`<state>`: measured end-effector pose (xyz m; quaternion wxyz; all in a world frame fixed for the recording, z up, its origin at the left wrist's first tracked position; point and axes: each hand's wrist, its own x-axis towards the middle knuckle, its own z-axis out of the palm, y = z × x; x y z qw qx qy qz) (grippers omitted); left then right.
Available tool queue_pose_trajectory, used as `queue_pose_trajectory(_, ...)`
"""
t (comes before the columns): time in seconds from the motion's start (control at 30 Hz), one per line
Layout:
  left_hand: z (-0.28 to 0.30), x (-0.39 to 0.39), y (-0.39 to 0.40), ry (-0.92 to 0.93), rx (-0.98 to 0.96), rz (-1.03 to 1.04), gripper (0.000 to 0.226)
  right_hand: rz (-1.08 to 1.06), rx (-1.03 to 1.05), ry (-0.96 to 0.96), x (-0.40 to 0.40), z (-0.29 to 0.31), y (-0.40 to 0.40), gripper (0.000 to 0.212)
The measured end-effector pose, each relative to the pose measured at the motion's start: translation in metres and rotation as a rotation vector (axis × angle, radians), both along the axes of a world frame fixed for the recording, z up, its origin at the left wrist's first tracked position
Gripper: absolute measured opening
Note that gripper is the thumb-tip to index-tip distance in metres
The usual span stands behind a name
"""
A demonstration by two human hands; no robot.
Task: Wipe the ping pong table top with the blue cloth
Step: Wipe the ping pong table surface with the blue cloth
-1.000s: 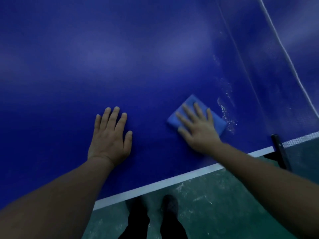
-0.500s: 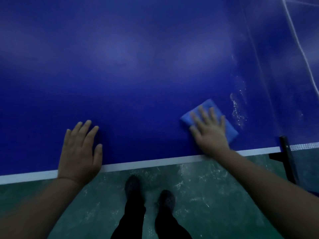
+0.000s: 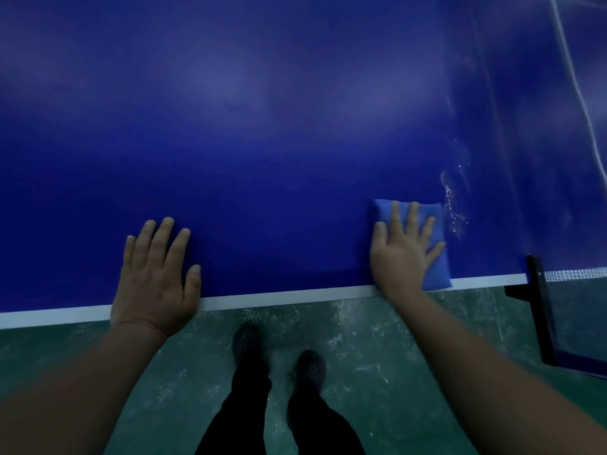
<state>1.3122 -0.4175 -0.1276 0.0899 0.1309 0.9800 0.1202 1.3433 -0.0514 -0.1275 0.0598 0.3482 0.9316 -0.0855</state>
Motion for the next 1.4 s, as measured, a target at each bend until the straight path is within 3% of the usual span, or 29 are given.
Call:
queue_pose_trajectory(0.03,0.000,0.000,0.000,-0.002,-0.004,0.000,0.070,0.119,0.002,0.021,-0.003,-0.001,-0.029,0.057)
queue_pose_trajectory(0.13,0.000,0.000,0.000,-0.003,-0.025,0.006,0.070,0.869,-0.035,-0.012,0.002,-0.009,-0.088,0.055)
queue_pose_trajectory(0.17,0.000,0.000,0.000,-0.003,-0.026,0.012,0.069,0.987,-0.019,0.004,-0.007,-0.009,-0.084,0.054)
queue_pose_trajectory(0.2,0.000,0.000,0.001,-0.004,-0.023,0.016,0.069,0.942,-0.010,0.023,-0.020,-0.010,-0.070,0.053)
queue_pose_trajectory(0.3,0.000,0.002,0.000,-0.002,-0.031,0.042,0.066,0.413,-0.009,-0.025,-0.056,-0.010,-0.034,0.056)
queue_pose_trajectory(0.33,-0.001,0.002,-0.001,0.006,-0.034,0.048,0.065,0.382,-0.005,-0.027,-0.064,-0.011,-0.036,0.057)
queue_pose_trajectory(0.47,-0.006,0.001,-0.004,0.043,-0.031,0.042,0.062,0.885,-0.031,0.014,-0.102,-0.011,-0.063,0.058)
queue_pose_trajectory(0.5,-0.008,0.001,-0.005,0.054,-0.034,0.039,0.061,0.895,-0.016,0.018,-0.127,-0.011,-0.060,0.058)
queue_pose_trajectory(0.63,-0.015,0.001,-0.007,0.105,-0.038,0.022,0.060,0.591,0.028,0.027,-0.249,-0.013,-0.047,0.056)
queue_pose_trajectory(0.7,-0.017,0.002,-0.007,0.124,-0.029,0.016,0.060,0.606,-0.004,0.026,-0.293,-0.012,-0.067,0.057)
queue_pose_trajectory(0.8,-0.018,0.003,-0.008,0.169,0.013,0.057,0.061,0.875,-0.007,0.037,-0.277,-0.012,-0.126,0.056)
queue_pose_trajectory(0.87,-0.018,0.004,-0.009,0.187,0.045,0.086,0.061,1.238,-0.003,0.084,-0.206,-0.016,-0.146,0.055)
queue_pose_trajectory(0.97,-0.019,0.004,-0.008,0.187,0.045,0.075,0.057,1.708,-0.044,0.025,-0.087,-0.014,-0.109,0.051)
queue_pose_trajectory(1.03,-0.018,0.005,-0.008,0.158,0.023,0.062,0.056,1.770,-0.005,0.006,-0.081,-0.009,-0.063,0.051)
queue_pose_trajectory(1.1,-0.016,0.004,-0.009,0.133,0.007,0.061,0.057,1.506,0.045,0.044,-0.119,-0.008,-0.044,0.054)
queue_pose_trajectory(1.2,-0.012,0.002,-0.008,0.118,0.009,0.076,0.057,0.748,0.002,0.037,-0.171,-0.003,-0.085,0.057)
queue_pose_trajectory(1.23,-0.011,0.003,-0.008,0.119,0.022,0.086,0.056,0.692,0.006,0.056,-0.168,-0.004,-0.110,0.057)
queue_pose_trajectory(1.27,-0.010,0.003,-0.008,0.125,0.043,0.093,0.055,0.796,-0.010,0.104,-0.157,-0.009,-0.133,0.057)
queue_pose_trajectory(1.37,-0.010,0.005,-0.023,0.189,0.096,0.141,0.052,1.481,-0.013,0.074,-0.112,-0.019,-0.166,0.055)
queue_pose_trajectory(1.4,-0.012,0.006,-0.033,0.214,0.086,0.166,0.051,1.553,-0.015,0.046,-0.123,-0.016,-0.165,0.054)
